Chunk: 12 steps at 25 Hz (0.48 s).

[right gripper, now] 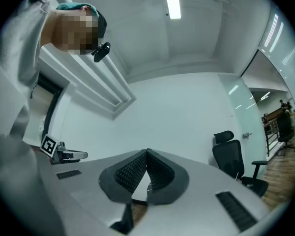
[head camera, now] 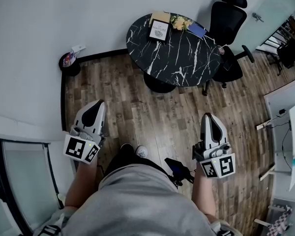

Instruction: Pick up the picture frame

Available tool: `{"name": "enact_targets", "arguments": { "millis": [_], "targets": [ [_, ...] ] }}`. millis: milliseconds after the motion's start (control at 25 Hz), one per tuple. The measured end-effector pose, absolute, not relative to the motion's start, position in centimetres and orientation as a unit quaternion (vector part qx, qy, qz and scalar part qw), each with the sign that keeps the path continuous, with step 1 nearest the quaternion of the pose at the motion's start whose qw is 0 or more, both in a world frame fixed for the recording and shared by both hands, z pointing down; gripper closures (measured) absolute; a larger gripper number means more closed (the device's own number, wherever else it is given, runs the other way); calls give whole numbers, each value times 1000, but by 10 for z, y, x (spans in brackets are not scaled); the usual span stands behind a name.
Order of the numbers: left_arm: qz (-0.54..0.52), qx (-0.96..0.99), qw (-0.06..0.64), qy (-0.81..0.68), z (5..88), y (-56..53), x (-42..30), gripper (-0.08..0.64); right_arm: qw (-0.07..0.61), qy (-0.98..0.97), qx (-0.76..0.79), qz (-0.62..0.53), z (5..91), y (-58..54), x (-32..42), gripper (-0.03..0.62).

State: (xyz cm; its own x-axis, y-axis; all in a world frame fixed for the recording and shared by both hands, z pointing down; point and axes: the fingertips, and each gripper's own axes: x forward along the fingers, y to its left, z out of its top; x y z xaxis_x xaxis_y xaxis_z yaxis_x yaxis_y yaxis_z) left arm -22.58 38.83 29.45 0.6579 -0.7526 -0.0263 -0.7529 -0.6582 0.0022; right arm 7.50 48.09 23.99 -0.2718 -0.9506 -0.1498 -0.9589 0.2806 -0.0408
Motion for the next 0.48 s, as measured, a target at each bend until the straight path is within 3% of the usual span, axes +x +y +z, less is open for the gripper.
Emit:
{"name": "enact_targets", "arguments": {
  "millis": [480],
  "targets": [
    [13, -911, 14, 413, 291, 394, -213, 554, 109, 804, -585, 16, 229, 488, 84, 566]
  ]
}}
